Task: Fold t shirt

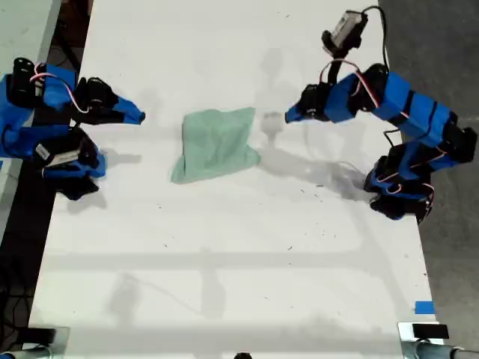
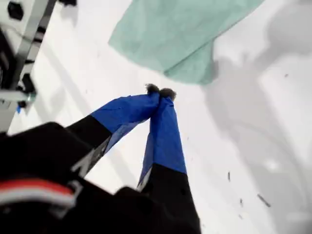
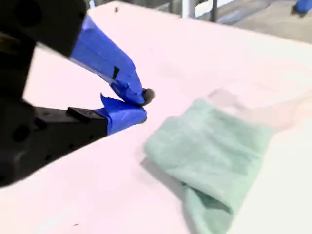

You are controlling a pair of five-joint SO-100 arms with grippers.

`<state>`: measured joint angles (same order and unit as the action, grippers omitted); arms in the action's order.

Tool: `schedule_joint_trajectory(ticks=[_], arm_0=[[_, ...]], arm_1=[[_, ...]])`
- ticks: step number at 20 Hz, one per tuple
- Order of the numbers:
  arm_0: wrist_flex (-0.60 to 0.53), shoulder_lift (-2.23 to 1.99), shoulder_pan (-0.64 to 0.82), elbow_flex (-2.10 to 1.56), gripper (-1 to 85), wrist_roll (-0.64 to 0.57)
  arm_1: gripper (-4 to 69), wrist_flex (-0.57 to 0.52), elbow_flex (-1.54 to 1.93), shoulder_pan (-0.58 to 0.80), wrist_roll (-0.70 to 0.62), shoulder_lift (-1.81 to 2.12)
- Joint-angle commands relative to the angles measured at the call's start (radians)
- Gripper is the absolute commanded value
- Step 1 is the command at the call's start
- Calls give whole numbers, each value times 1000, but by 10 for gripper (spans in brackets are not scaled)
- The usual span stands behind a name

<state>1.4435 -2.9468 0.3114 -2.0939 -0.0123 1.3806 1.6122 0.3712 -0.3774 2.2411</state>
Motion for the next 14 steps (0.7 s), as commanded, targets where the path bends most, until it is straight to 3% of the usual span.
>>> schedule_joint_trajectory(ticks=[1,3,5,6,8,9,11,14], arm_0=[[-301,-307,-195,-440,-2,15],[-488,-391,-206,-699,-2,-51],[-611,-405,-195,-850,-2,-147],[-611,-434,-170,-910,-2,-166],[-511,-653,-112,-1022,33,-150],[-479,-650,-112,-997,-1,-138],[-500,-657,-115,-1040,-1,-132],[-483,-658,-147,-1080,-1,-77]], arm_1=[[-17,-250,565,-245,135,414],[-17,-440,897,-328,193,581],[-17,-500,1117,-327,209,710],[-17,-505,1223,-308,209,821],[-17,-410,1439,-276,221,1200],[-17,-350,1489,-275,239,1272],[-17,-348,1502,-258,222,1258],[-4,-204,1499,-210,318,1261]])
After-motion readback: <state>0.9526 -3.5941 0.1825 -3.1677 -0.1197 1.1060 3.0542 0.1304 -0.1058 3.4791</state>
